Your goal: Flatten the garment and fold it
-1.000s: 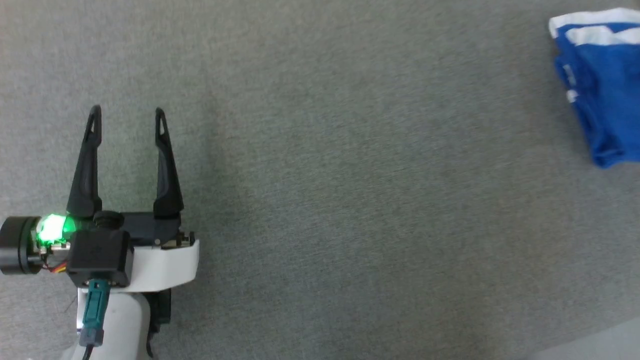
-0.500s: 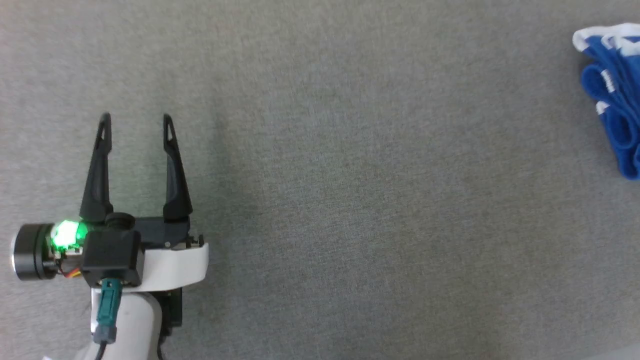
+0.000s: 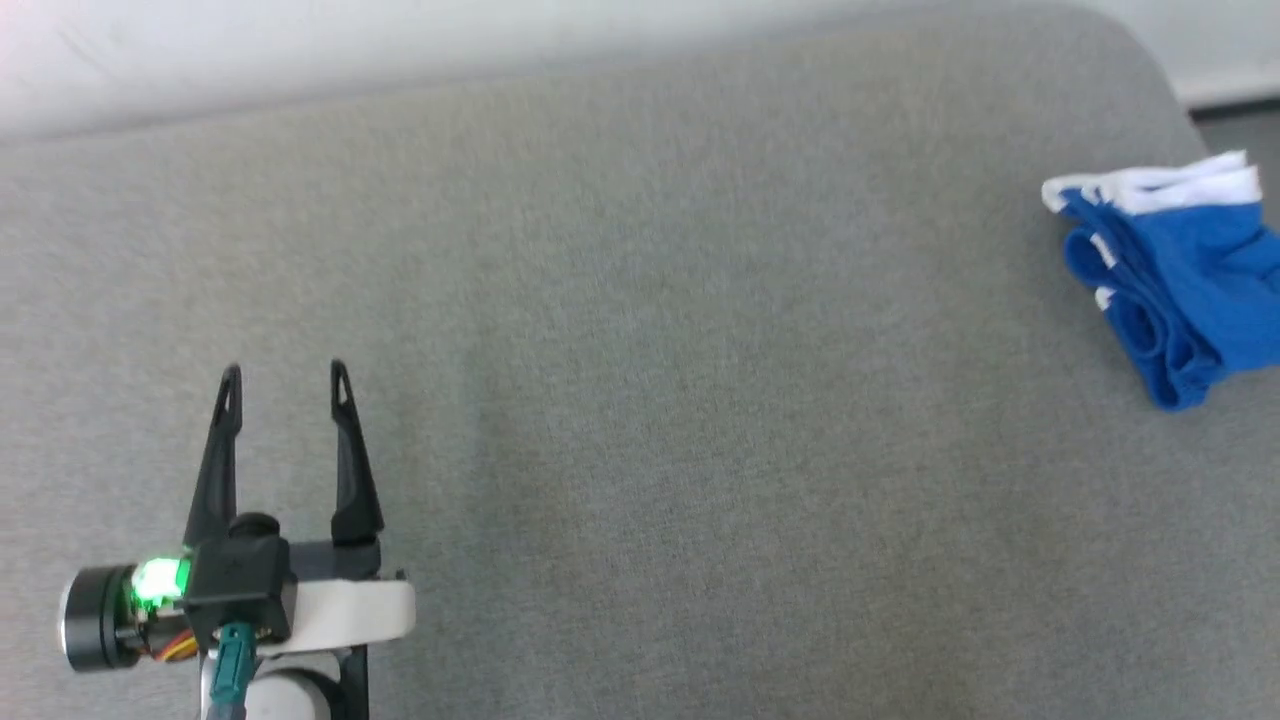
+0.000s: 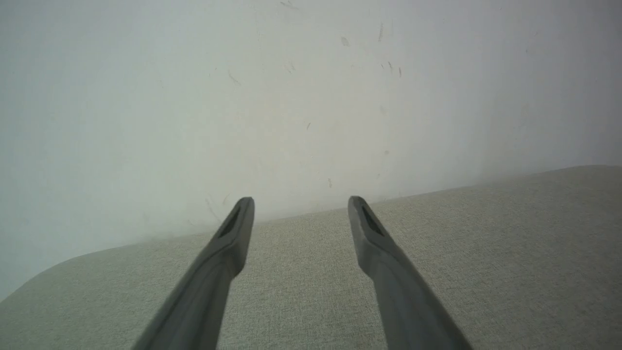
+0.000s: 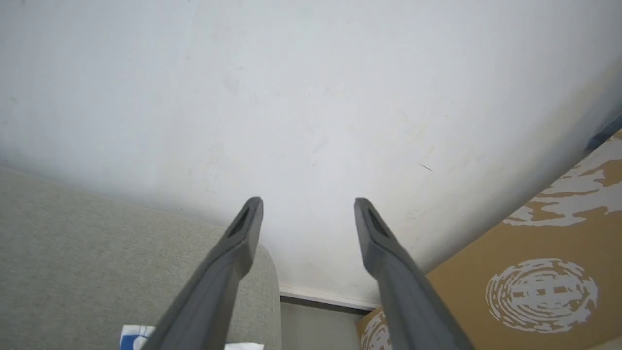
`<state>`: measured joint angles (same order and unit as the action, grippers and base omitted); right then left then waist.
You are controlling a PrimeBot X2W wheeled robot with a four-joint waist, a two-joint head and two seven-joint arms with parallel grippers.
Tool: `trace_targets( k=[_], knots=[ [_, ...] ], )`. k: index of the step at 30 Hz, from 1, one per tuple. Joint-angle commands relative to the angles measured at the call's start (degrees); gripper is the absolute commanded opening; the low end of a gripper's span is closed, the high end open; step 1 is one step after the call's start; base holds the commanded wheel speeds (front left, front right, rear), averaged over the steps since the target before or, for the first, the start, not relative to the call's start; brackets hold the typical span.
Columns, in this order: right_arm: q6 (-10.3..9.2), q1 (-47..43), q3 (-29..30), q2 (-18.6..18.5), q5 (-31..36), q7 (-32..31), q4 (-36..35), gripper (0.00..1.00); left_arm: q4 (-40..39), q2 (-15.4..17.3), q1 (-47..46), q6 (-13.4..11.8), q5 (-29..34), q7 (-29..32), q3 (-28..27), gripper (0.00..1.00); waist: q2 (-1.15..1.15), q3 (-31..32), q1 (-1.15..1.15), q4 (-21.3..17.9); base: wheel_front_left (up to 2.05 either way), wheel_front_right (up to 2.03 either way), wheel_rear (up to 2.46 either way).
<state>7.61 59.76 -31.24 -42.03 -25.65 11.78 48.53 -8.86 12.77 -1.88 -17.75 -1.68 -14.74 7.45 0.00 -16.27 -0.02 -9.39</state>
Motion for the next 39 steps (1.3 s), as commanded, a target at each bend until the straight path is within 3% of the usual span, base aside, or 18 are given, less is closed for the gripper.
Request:
trace_targets(
  k=[1,4,8,13,17,25,37,38,39],
  knots=[
    [-0.12,-0.8,2.3,1.9,1.8,1.8,-1.3,1.0,0.5,-0.2,1.1,0.1,-0.3,-0.3,-0.5,1.0,0.0,5.9,0.02,1.5,0.0,0.0,0.0],
    [-0.12,-3.9,7.6,5.2,4.5,3.0,-5.7,1.0,1.0,-0.4,2.2,0.7,-0.5,-0.3,-1.0,1.0,0.0,7.7,0.02,2.5,0.0,0.0,0.0],
    [-0.12,-11.8,16.6,10.2,9.5,3.2,-18.5,1.0,1.7,-0.7,3.1,1.6,-0.6,-0.3,-1.6,1.0,0.0,9.3,0.02,3.9,0.0,0.0,0.0],
    [-0.12,-25.7,25.6,19.1,14.3,3.2,-32.9,1.0,2.4,-1.3,3.6,2.7,-0.5,-0.3,-2.0,1.0,0.0,10.9,0.02,5.2,0.0,0.0,0.0],
    [-0.12,-36.0,29.9,26.0,16.5,3.2,-40.5,1.0,2.7,-2.2,4.2,3.5,-0.5,-0.3,-2.1,1.0,0.0,11.8,0.02,6.0,0.0,0.0,0.0],
    [-0.12,-50.5,33.1,34.7,17.4,3.2,-45.5,1.0,3.8,-3.0,5.1,5.3,-0.4,-0.3,-2.0,1.0,0.0,13.2,0.02,7.2,0.0,0.0,0.0],
    [-0.12,-59.2,34.0,38.5,18.1,3.2,-45.7,1.0,5.6,-4.0,6.2,7.7,0.0,-0.3,-2.5,1.0,0.0,15.1,0.02,8.6,0.0,0.0,0.0],
    [-0.12,-59.3,34.0,38.6,18.2,3.2,-45.6,0.0,5.7,-4.1,6.3,7.9,0.1,-0.3,-2.5,0.0,0.0,15.3,0.02,8.7,0.0,0.0,0.0],
    [0.0,-58.9,34.0,38.5,17.9,2.9,-45.7,0.0,5.6,-3.8,5.4,7.6,-0.3,0.1,-2.2,0.0,0.0,15.2,0.02,8.6,0.0,0.0,0.0]
  ],
)
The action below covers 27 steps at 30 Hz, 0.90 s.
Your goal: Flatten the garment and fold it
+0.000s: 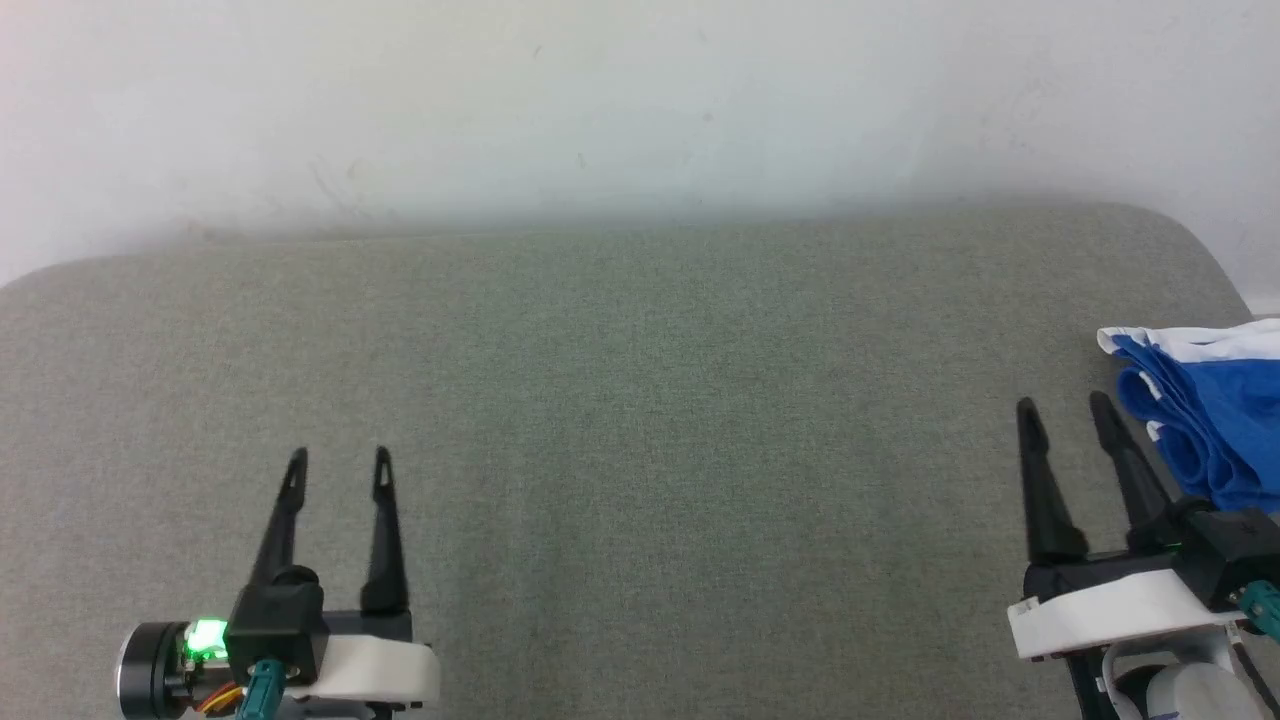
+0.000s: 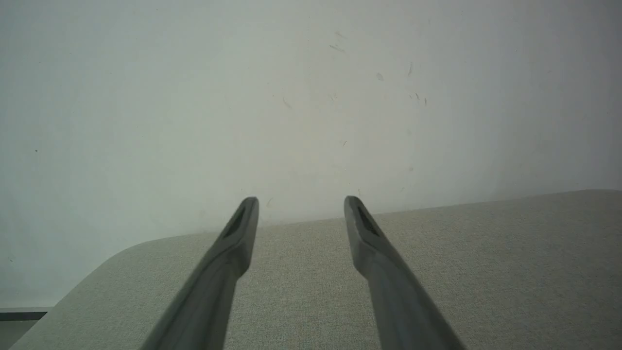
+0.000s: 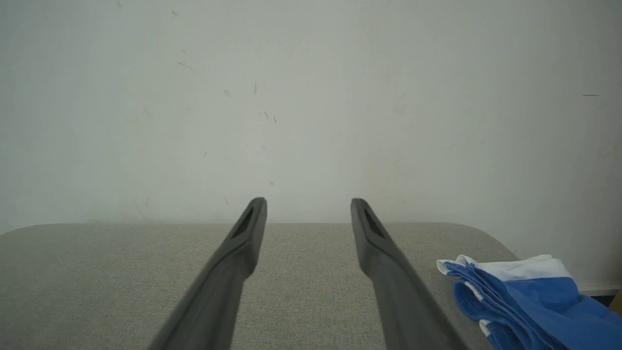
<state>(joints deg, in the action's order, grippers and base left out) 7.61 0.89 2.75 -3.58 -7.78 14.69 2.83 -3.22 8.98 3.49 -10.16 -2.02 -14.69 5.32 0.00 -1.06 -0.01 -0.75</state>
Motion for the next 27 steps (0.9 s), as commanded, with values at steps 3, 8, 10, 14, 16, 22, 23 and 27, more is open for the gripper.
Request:
trace_targets(
  k=[3,8,10,14,16,22,23,27],
  knots=[
    [0.0,0.0,0.0,0.0,0.0,0.0,0.0,0.0,0.0,0.0,0.0,0.0,0.0,0.0,0.1,0.0,0.0,0.0,0.01,0.0,0.0,0.0,0.0],
    [0.0,0.0,-0.1,0.0,0.3,-0.6,-0.1,0.0,0.2,-0.2,-0.2,0.4,0.1,0.6,-0.1,0.0,0.0,0.1,0.01,0.0,0.0,0.0,0.0],
    [-0.01,0.0,-0.1,0.0,0.4,-0.9,-0.2,0.0,0.2,-0.3,-0.2,0.6,0.1,0.9,-0.2,0.0,0.0,0.1,0.01,0.1,0.0,0.0,0.0],
    [-0.01,-0.1,-0.2,0.0,0.7,-1.3,-0.3,0.0,0.3,-0.5,-0.3,0.9,0.2,1.3,-0.4,0.0,0.0,0.1,0.01,0.1,0.0,0.0,0.0],
    [-0.01,-0.1,-0.3,0.0,0.8,-1.6,-0.3,0.0,0.4,-0.6,-0.4,1.1,0.2,1.6,-0.5,0.0,0.0,0.1,0.01,0.1,0.0,0.0,0.0],
    [-0.02,-0.1,-0.4,0.1,1.2,-2.3,-0.4,0.0,0.5,-0.9,-0.5,1.5,0.3,2.3,-0.7,0.0,0.0,0.2,0.01,0.1,0.0,0.0,0.0],
    [-0.02,-0.1,-0.4,0.1,1.2,-2.4,-0.5,0.0,0.5,-1.0,-0.6,1.6,0.3,2.4,-0.8,0.0,0.0,0.2,0.01,0.1,0.0,0.0,0.0],
    [-0.02,-0.2,-0.5,0.1,1.4,-2.7,-0.5,0.0,0.6,-1.1,-0.7,1.9,0.4,2.7,-0.9,0.0,0.0,0.2,0.01,0.1,0.0,0.0,0.0]
  ],
)
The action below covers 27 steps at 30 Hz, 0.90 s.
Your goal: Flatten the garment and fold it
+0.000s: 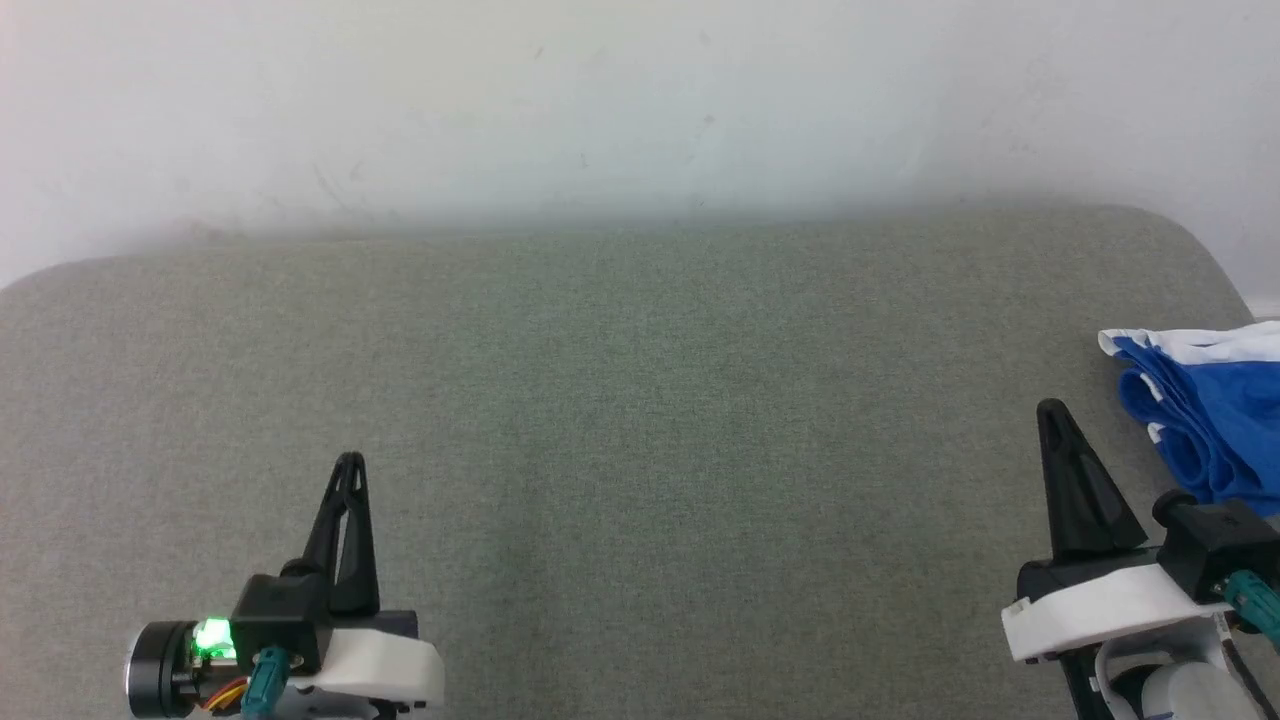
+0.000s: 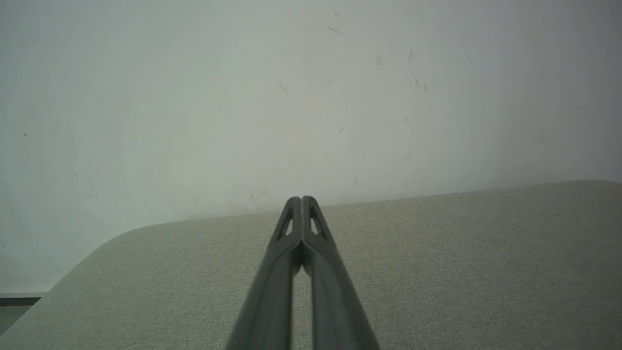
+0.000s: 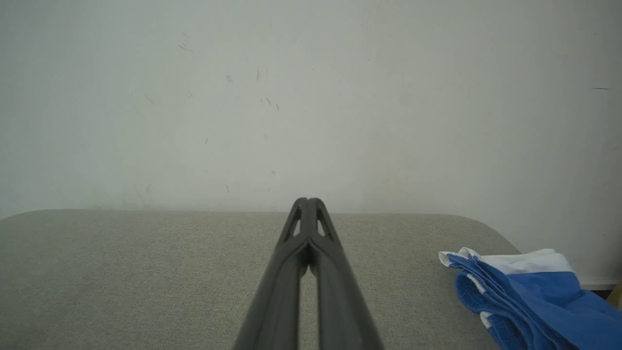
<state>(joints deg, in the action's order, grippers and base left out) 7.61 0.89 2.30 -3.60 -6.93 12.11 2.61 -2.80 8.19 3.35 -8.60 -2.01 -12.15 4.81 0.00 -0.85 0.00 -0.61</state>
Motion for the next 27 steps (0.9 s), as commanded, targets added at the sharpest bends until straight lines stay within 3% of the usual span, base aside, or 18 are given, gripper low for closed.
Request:
trace_targets(
  k=[1,27],
  knots=[
    [-0.02,-0.2,-0.1,0.1,0.6,-0.3,-0.3,0.0,0.2,-0.4,-0.6,0.4,0.4,0.3,-0.4,0.0,0.0,0.0,0.0,0.0,0.0,0.0,0.0],
    [-0.05,-0.4,-0.6,0.3,2.3,-3.3,-0.9,0.0,0.9,-1.6,-1.3,2.5,0.8,3.4,-1.6,0.0,0.0,0.2,0.0,0.2,0.0,0.0,0.0]
  ],
)
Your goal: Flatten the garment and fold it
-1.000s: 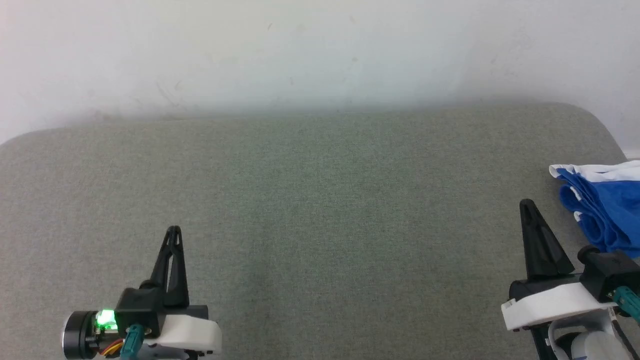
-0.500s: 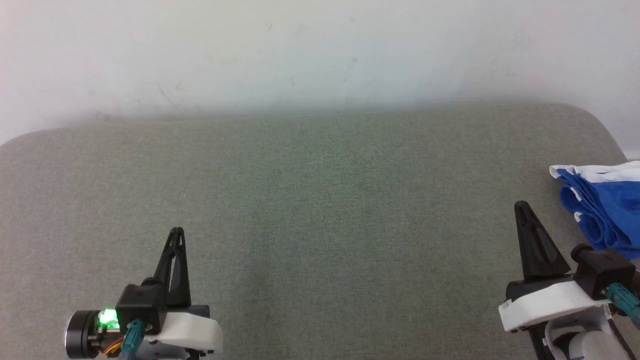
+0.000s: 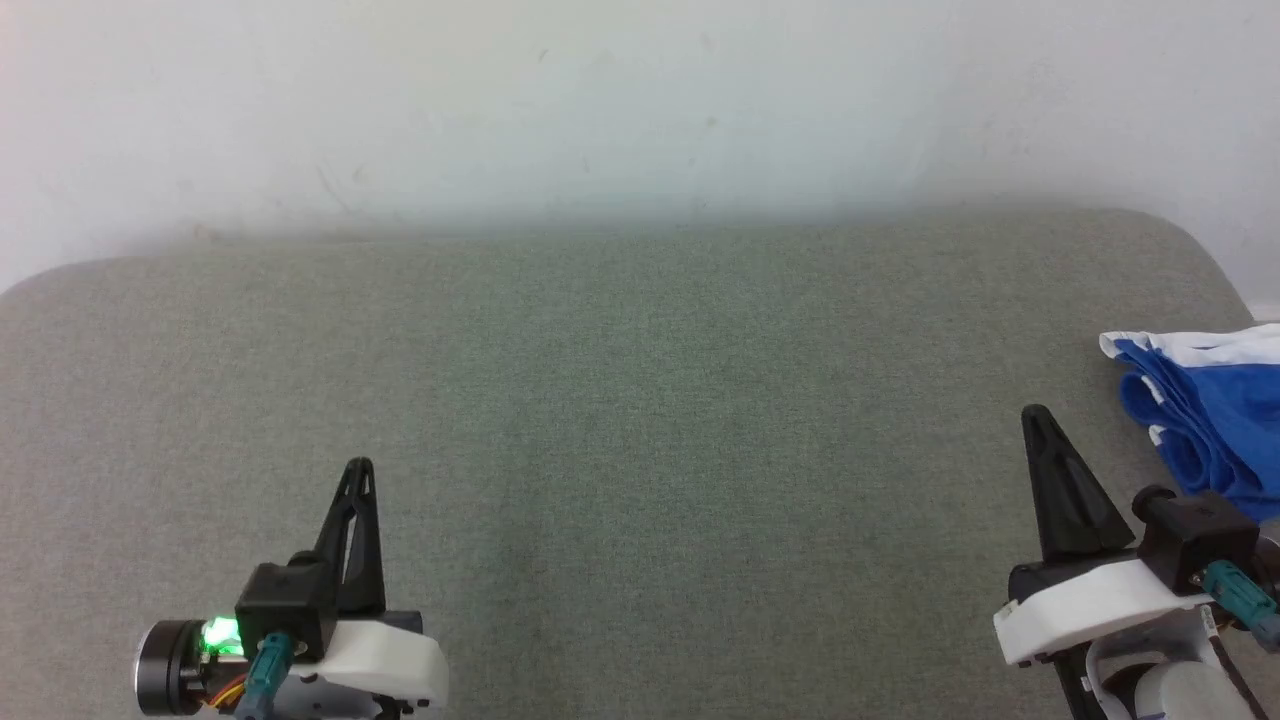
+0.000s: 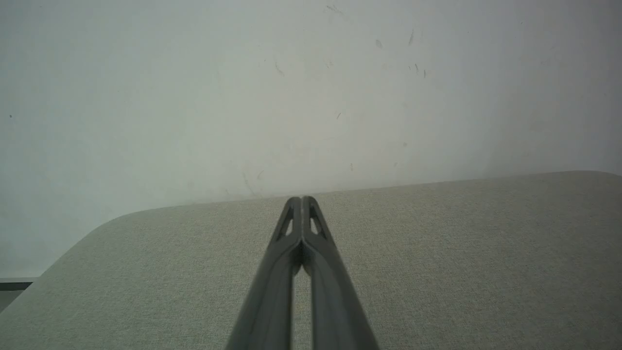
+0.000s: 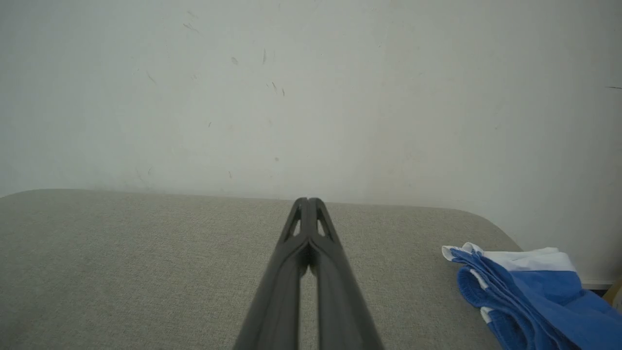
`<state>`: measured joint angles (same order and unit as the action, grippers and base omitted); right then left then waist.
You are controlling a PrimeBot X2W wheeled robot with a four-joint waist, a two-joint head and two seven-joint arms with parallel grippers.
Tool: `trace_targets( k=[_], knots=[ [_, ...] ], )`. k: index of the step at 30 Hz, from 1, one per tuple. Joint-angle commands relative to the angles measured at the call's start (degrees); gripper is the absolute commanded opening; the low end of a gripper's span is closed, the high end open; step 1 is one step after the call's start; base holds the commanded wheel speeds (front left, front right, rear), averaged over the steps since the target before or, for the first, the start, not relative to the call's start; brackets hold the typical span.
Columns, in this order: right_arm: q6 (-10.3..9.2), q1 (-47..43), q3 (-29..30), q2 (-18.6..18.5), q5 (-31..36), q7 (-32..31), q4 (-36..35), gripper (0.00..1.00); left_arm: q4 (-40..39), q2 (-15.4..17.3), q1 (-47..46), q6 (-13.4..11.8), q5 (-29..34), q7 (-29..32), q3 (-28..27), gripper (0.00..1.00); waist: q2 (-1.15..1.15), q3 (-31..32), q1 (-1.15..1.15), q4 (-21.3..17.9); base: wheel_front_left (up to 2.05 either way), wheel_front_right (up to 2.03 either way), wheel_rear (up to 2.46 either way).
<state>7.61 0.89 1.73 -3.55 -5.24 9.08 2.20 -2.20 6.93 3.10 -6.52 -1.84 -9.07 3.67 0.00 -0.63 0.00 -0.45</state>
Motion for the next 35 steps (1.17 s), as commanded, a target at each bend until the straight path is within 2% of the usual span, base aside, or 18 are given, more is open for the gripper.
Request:
trace_targets(
  k=[1,35],
  knots=[
    [-0.05,-0.4,-0.1,0.2,0.6,-0.4,-0.5,0.0,0.3,-0.4,-1.0,0.5,0.6,0.4,-0.5,0.0,0.0,0.0,0.0,0.0,0.0,0.0,0.0],
    [-0.08,-0.6,-0.8,0.4,2.7,-4.4,-1.3,0.0,1.2,-2.1,-2.0,3.3,1.2,4.4,-1.9,0.0,0.0,0.3,0.0,0.2,0.0,0.0,0.0]
  ],
)
